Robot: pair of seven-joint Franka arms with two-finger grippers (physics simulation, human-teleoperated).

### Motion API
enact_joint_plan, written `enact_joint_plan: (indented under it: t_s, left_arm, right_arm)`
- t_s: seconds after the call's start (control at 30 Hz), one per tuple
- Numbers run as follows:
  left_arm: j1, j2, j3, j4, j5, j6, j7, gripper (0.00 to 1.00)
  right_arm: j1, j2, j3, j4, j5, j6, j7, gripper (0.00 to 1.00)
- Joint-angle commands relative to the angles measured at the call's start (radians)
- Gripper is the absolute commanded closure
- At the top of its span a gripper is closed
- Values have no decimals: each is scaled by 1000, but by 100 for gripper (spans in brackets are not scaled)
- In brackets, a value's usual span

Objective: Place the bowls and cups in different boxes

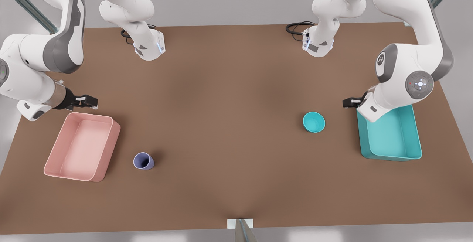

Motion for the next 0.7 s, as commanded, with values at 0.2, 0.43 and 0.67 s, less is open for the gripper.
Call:
enact_joint_plan:
  t_s: [0.2,0.43,0.67]
  left_arm:
    - [-6,253,6,-12,-226,249,76,0]
    - [26,265,81,-390,-322,577,527,0]
    - [21,282,79,-439,-386,630,723,0]
  right_arm:
    - [25,164,6,68,93,70,-32,0]
    - [54,438,6,66,134,458,64,0]
    - [45,519,1,77,186,552,132,0]
